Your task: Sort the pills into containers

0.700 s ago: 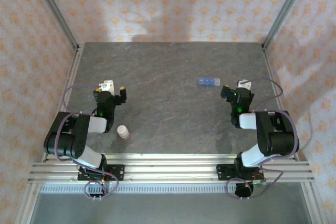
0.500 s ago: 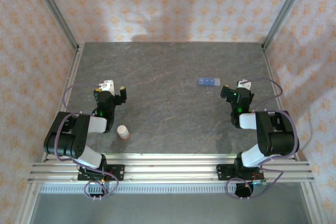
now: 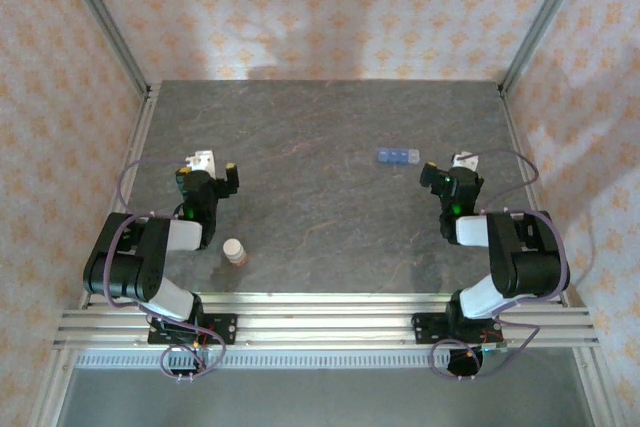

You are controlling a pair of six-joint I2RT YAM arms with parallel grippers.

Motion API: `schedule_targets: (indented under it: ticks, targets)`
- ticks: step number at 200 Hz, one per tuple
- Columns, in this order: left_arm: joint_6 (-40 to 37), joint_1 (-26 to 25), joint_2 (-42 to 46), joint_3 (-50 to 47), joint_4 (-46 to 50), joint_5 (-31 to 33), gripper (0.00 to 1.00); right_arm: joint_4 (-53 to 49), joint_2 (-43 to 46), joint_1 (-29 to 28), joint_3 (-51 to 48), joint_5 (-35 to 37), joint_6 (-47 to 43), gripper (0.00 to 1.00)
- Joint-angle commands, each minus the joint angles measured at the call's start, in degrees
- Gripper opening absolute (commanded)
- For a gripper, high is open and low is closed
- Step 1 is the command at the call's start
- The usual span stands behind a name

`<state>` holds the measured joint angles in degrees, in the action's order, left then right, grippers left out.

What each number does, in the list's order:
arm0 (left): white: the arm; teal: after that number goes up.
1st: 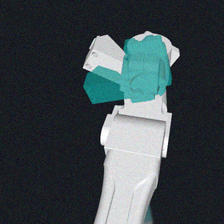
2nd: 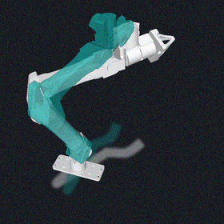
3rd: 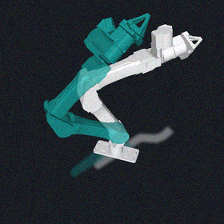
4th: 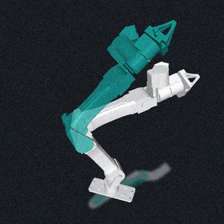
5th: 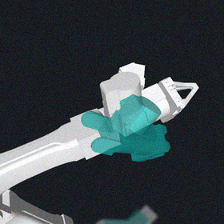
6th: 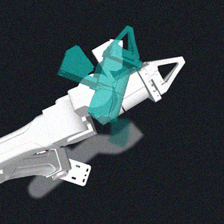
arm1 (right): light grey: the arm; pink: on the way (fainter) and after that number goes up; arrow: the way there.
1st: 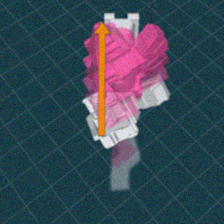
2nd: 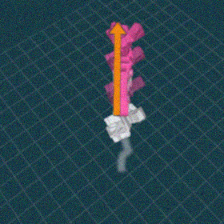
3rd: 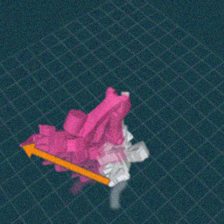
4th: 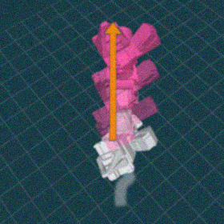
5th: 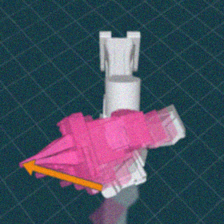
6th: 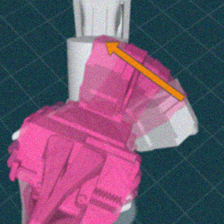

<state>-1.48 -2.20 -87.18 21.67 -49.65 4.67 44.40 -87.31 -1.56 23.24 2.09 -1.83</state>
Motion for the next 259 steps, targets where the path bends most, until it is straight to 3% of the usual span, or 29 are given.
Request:
schedule_targets:
  ticks: [1,98,117,147,188,217,237,259]
  targets:
    - [0.36,0.09,-0.45,1.18,0.65,0.08,1.00,-0.02,-0.08,0.24,0.99,0.11,-0.66,1.00]
    - [0.29,0.08,-0.41,0.92,0.04,-0.16,1.00,0.25,0.07,0.24,0.71,0.13,-0.73,1.00]
    - [-0.03,0.13,0.94,0.92,1.06,-0.61,1.00,-1.90,1.51,0.02,1.46,3.76,0.63,1.00]
    - [0.69,0.15,3.79,3.06,7.22,0.76,1.00,-13.05,5.64,0.01,6.10,5.68,1.27,1.00]
    - [1.43,0.11,7.83,3.81,11.58,2.68,1.00,-20.79,10.20,0.02,8.81,8.23,3.16,1.00]
    - [1.98,0.09,10.39,6.19,17.11,4.55,1.00,-30.04,12.83,0.14,13.76,9.29,10.14,1.00]
    - [2.19,0.09,12.87,7.30,17.89,5.41,1.00,-40.30,14.09,0.89,18.82,14.66,23.57,1.00]
    - [3.75,0.09,16.22,8.78,17.29,7.32,1.00,-46.60,12.25,2.00,24.69,9.54,27.39,1.00]
